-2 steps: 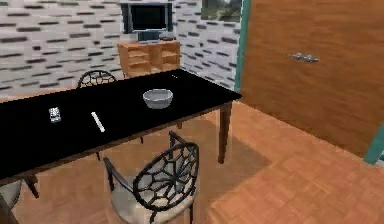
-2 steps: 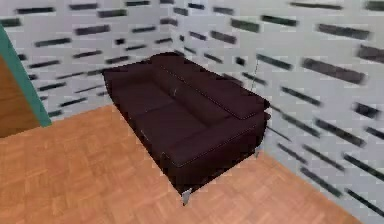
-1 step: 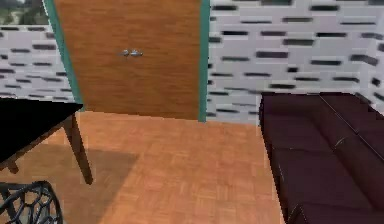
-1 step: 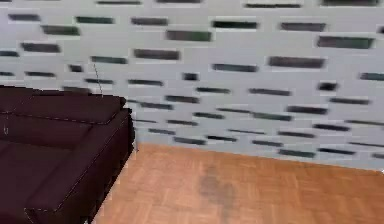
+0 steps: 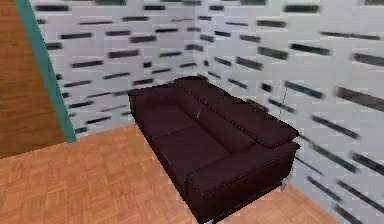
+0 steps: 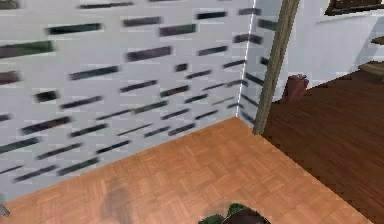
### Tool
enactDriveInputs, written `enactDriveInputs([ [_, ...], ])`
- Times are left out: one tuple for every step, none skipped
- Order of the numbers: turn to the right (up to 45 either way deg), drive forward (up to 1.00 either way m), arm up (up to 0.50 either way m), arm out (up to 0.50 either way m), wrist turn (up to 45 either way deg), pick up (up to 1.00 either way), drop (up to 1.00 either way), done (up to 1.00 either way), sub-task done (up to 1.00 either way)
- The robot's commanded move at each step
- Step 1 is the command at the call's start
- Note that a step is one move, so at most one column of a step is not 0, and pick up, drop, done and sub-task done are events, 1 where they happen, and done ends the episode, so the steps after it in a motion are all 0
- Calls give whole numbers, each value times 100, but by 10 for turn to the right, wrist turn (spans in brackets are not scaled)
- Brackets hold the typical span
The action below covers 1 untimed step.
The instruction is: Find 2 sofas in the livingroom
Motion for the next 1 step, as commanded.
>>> enactDriveInputs([
  [0, 0, 0, 0, 0, 0, 0, 0, 100],
])
